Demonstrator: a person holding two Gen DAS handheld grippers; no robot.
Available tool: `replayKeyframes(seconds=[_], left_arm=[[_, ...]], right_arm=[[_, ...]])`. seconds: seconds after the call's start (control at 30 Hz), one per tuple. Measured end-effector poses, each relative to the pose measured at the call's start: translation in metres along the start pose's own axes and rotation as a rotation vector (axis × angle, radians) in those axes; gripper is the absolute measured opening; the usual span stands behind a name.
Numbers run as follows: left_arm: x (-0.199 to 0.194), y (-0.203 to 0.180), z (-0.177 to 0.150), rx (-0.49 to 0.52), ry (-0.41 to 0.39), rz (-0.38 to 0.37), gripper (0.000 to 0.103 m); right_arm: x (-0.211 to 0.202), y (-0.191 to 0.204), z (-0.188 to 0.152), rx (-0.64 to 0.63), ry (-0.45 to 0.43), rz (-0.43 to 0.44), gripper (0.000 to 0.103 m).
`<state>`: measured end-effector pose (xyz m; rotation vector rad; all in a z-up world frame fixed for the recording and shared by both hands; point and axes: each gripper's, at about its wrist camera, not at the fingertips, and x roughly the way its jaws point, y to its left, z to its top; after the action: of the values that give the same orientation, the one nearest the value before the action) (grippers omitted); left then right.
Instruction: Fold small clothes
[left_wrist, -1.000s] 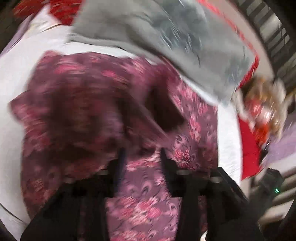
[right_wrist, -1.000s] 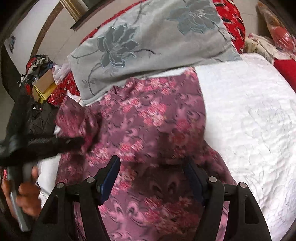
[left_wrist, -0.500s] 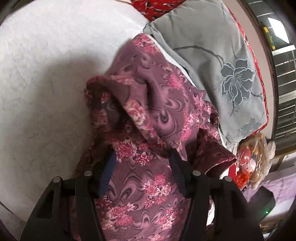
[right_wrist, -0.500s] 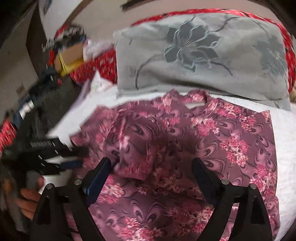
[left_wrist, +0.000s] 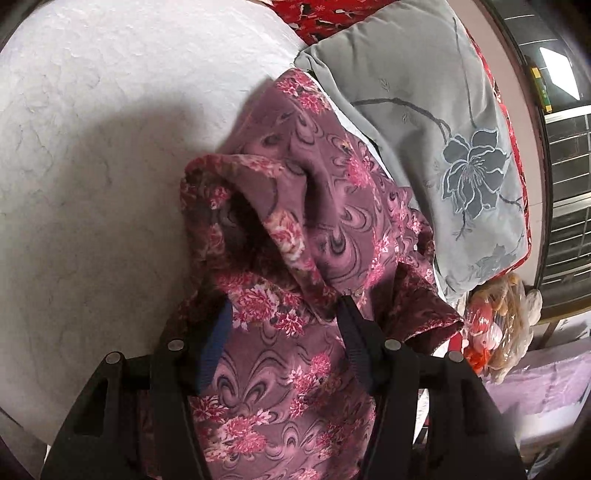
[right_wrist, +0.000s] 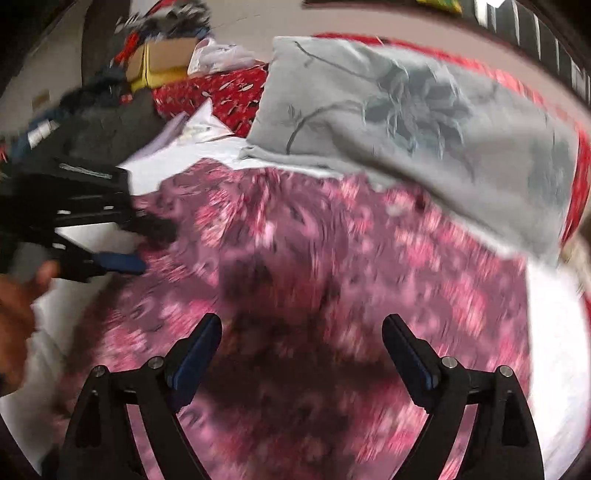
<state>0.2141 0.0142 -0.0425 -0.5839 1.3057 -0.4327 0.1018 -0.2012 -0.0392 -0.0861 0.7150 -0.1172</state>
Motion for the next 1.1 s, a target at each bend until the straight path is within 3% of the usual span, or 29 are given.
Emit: replayKeyframes(seconds=[0.07,0.1,0.13,0.17,0.2,0.23,0.43,0.57,0.73,0.87,0.9,0.93,0.97,1.0,1.03,1.1], left_arm=[[-0.001,0.002,0.000,-0.004,0.000,0.000,0.057],[-0.002,0.002,0.000,-0.005,0.001,-0.001,0.057],[-0.002,0.003,0.000,-0.003,0.003,-0.001,0.057],[-0.002,0.003,0.001,-0.001,0.004,0.001,0.057],[-0.002,0.003,0.000,-0.001,0.004,0.001,0.057],[-0.003,0.002,0.000,-0.003,0.006,-0.003,0.057],[-0.001,-0.001,-0.006,-0.009,0.024,-0.032,0.057],[0.003,-0.004,-0.010,-0.001,0.030,-0.013,0.057],[0.005,-0.007,-0.010,-0.007,0.034,0.004,0.057],[0.005,-0.007,-0.008,-0.013,0.035,0.012,0.057],[0.006,-0.007,-0.008,-0.015,0.038,0.013,0.057],[0.006,-0.007,-0.008,-0.017,0.042,0.011,0.057],[0.006,-0.010,-0.008,-0.017,0.046,0.005,0.057],[0.005,-0.012,-0.009,-0.011,0.047,-0.005,0.057],[0.003,-0.016,-0.009,-0.001,0.044,-0.014,0.057],[0.000,-0.025,-0.009,0.035,0.022,-0.013,0.057]], right_arm=[[0.007,0.001,0.010,-0.005,-0.018,-0.012,0.087],[0.009,-0.004,0.015,0.014,-0.028,0.008,0.078],[0.008,-0.008,0.017,0.031,-0.035,0.021,0.055],[0.007,-0.020,0.021,0.071,-0.039,0.063,0.041],[0.007,-0.028,0.023,0.100,-0.034,0.095,0.016],[0.006,-0.042,0.026,0.144,-0.001,0.157,0.012],[-0.021,-0.145,0.016,0.470,-0.057,0.219,0.009],[-0.032,-0.209,-0.006,0.653,-0.087,0.184,0.009],[-0.012,-0.239,-0.043,0.759,0.035,0.169,0.010],[-0.006,-0.249,-0.060,0.879,0.054,0.237,0.025],[-0.005,-0.251,-0.063,0.912,0.049,0.256,0.041],[-0.003,-0.254,-0.065,0.933,0.050,0.271,0.051],[-0.001,-0.257,-0.067,0.955,0.050,0.283,0.050],[0.002,-0.258,-0.066,0.956,0.055,0.299,0.039],[0.002,-0.255,-0.063,0.939,0.055,0.306,0.005],[-0.004,-0.255,-0.048,0.852,0.026,0.300,0.002]])
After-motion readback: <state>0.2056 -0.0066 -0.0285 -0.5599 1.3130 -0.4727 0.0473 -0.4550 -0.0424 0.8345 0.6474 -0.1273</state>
